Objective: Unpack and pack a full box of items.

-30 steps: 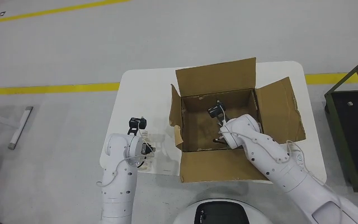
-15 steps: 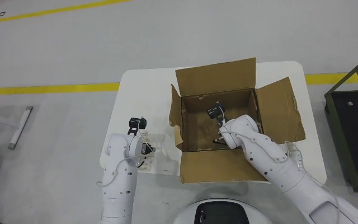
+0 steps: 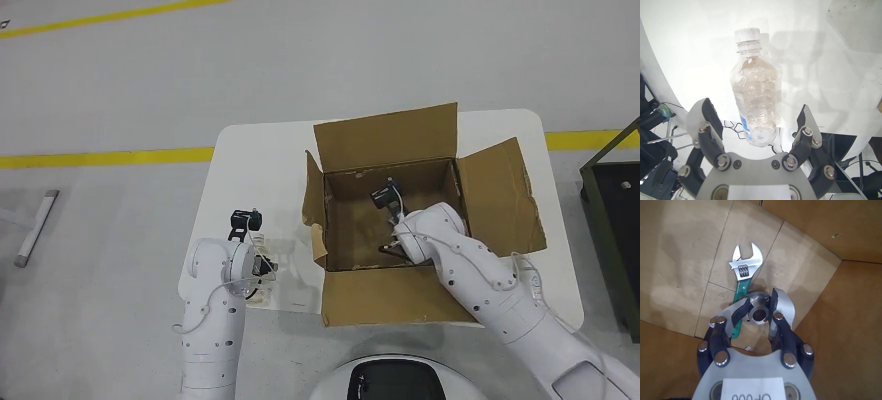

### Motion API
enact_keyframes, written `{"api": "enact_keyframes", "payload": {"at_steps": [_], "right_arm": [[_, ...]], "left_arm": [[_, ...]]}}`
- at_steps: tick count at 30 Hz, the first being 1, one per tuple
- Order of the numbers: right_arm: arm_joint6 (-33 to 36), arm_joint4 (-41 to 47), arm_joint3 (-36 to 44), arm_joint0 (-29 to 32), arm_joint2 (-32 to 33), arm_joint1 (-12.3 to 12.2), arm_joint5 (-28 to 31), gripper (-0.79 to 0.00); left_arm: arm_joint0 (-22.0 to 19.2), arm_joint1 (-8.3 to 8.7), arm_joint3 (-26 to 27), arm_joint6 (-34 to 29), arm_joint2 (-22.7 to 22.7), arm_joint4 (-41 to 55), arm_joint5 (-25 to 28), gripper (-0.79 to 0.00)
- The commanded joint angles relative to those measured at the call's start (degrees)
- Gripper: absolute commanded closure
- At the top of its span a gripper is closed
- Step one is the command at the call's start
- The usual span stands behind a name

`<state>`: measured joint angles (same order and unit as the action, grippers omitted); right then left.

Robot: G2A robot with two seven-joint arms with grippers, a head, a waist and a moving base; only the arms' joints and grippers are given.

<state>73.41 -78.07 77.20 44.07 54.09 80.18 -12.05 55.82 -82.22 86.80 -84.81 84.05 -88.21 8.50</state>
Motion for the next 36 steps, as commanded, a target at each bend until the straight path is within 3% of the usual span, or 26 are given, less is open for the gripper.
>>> {"api": "enact_keyframes", "payload": {"at_steps": [1, 12, 29, 36], "right_arm": [[-0.2, 0.4, 1.1, 0.3, 1.0, -0.1, 0.1, 0.0], [-1.0, 1.3, 5.5, 2.4, 5.9, -0.6, 1.3, 0.0], [-5.6, 1.4, 3.6, -0.9, -1.7, 2.1, 3.2, 0.0], [-8.6, 2.2, -2.1, -3.3, -5.1, 3.8, 2.8, 0.0]], "left_arm": [[0.0, 0.0, 0.0, 0.0, 0.0, 0.0, 0.0, -0.785], [0.0, 0.0, 0.0, 0.0, 0.0, 0.0, 0.0, -0.785], [0.0, 0.0, 0.0, 0.0, 0.0, 0.0, 0.0, -0.785], [0.0, 0.0, 0.0, 0.0, 0.0, 0.0, 0.0, -0.785]]}}
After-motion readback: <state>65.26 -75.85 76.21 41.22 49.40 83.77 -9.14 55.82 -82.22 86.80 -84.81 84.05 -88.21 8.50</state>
